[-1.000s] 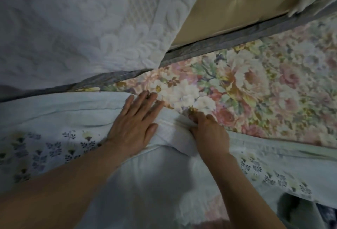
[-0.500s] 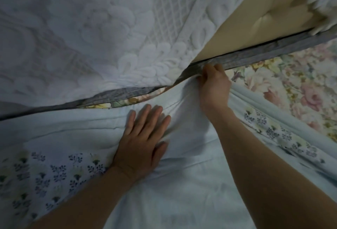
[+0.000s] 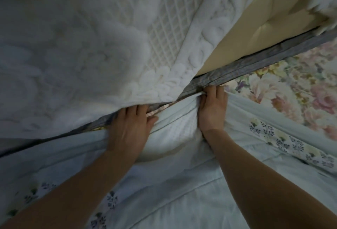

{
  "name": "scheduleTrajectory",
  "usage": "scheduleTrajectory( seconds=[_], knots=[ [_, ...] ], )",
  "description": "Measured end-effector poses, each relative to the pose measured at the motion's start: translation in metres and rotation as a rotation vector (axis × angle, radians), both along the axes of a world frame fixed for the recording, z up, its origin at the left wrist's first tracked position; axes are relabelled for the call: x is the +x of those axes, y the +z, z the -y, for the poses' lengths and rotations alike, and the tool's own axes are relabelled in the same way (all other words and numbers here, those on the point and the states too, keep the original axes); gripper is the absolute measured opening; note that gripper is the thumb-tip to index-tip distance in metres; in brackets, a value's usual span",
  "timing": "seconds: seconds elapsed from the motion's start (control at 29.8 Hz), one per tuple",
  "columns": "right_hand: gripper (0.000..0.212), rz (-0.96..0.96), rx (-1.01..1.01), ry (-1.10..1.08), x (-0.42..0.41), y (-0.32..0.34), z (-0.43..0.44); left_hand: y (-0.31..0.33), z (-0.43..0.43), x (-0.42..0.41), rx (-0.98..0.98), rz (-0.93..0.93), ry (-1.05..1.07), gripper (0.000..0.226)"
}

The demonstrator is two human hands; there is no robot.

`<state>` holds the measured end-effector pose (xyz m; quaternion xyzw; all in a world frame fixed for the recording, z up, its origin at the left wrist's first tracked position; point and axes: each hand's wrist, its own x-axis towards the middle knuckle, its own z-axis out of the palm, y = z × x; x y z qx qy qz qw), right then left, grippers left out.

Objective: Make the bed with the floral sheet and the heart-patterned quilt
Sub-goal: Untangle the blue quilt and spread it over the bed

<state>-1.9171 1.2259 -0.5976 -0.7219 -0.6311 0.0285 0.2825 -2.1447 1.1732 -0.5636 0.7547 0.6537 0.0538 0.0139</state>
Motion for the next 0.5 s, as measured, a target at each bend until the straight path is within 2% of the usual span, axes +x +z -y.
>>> scheduleTrajectory(
  seconds=[0.07,0.23,0.4,0.5],
  knots=[
    [0.016,-0.008,-0.022,-0.012,-0.001,0.002,0.005,-0.004,0.005,-0.005,0.001,-0.036,0.020,0.034],
    [0.012,-0.026,0.075,-0.043,-0.015,0.034,-0.016,0.000,-0.011,-0.039,0.341,-0.044,-0.173,0.019],
    [0.024,0.055,0.040,0.022,-0.017,0.006,-0.021,-0.010,-0.012,-0.031,0.170,0.030,-0.126,0.039],
    [0.021,0.026,0.031,0.023,-0.023,0.001,-0.021,0.000,0.016,-0.007,0.206,0.067,-0.160,0.044]
  ],
)
